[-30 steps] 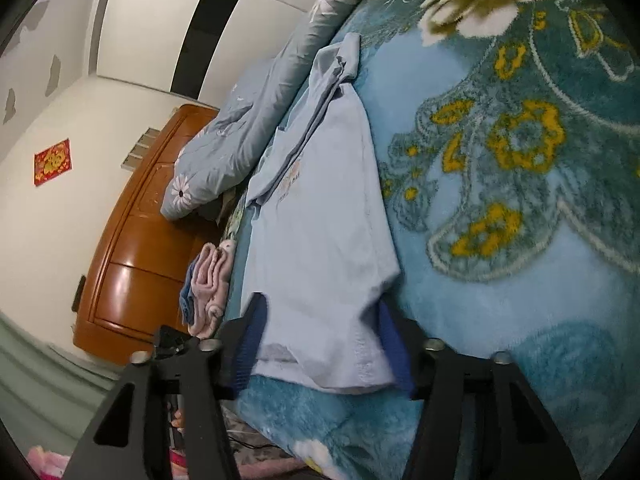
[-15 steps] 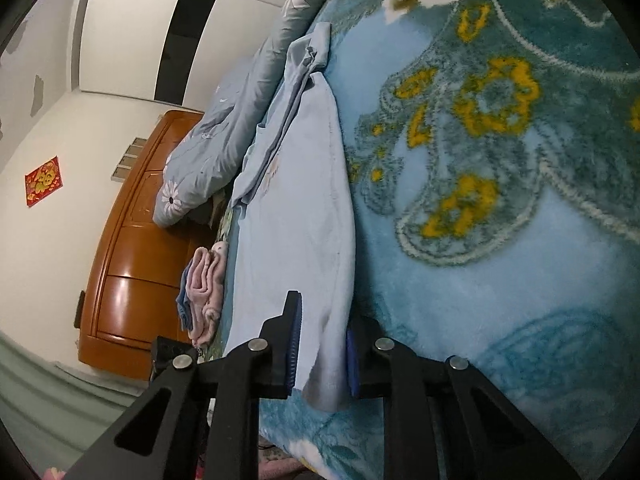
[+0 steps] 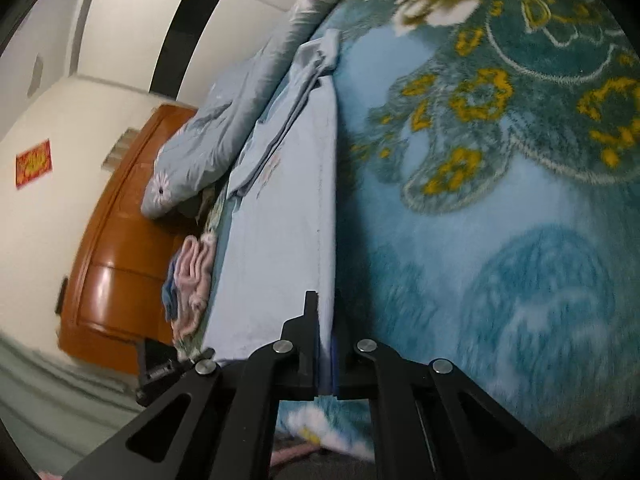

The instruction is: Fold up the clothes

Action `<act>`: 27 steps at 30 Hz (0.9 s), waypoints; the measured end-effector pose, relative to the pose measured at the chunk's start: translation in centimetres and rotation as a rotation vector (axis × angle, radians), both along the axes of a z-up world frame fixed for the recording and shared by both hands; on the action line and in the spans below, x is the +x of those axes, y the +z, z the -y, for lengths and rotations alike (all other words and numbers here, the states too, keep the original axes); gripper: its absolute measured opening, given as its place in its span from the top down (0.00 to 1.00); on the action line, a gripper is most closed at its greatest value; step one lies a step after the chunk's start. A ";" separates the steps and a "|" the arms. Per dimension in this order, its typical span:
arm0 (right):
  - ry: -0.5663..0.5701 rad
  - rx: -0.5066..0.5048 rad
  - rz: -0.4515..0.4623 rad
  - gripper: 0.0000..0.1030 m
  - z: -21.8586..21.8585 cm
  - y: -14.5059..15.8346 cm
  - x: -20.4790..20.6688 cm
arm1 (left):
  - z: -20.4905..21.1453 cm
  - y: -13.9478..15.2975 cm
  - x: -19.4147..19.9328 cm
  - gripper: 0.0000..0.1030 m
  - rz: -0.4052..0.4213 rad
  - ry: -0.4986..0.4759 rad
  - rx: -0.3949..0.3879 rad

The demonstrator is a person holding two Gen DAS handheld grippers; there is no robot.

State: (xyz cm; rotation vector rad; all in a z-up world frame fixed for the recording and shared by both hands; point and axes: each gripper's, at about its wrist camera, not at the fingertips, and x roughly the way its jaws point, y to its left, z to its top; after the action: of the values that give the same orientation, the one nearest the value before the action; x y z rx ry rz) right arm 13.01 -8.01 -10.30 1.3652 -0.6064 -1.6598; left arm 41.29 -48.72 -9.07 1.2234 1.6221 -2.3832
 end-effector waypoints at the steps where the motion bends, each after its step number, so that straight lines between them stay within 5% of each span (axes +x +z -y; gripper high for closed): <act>1: 0.003 -0.006 -0.010 0.97 -0.4 0.3 0.5 | -0.2 0.2 0.7 0.97 -0.005 -0.008 -0.005; 8: -0.004 -0.025 -0.017 0.97 -2.3 0.9 1.7 | 0.2 -0.5 2.1 0.97 -0.015 -0.002 0.013; 15: -0.034 -0.145 -0.003 0.97 -1.6 3.2 -1.1 | 2.7 3.5 0.7 0.97 -0.220 0.028 -0.040; 21: -0.026 -0.177 -0.079 0.97 3.8 8.7 -6.9 | 7.0 6.6 -4.9 0.97 -0.357 0.094 -0.121; 27: -0.046 -0.088 -0.095 0.96 10.1 10.6 -14.1 | 12.3 7.6 -12.5 0.97 -0.325 0.127 -0.158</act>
State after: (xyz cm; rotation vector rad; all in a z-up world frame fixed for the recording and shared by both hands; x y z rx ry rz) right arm -1.12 -18.08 0.29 1.2105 -0.6511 -1.7041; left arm 28.78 -60.98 -1.47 0.7155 1.4895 -2.6724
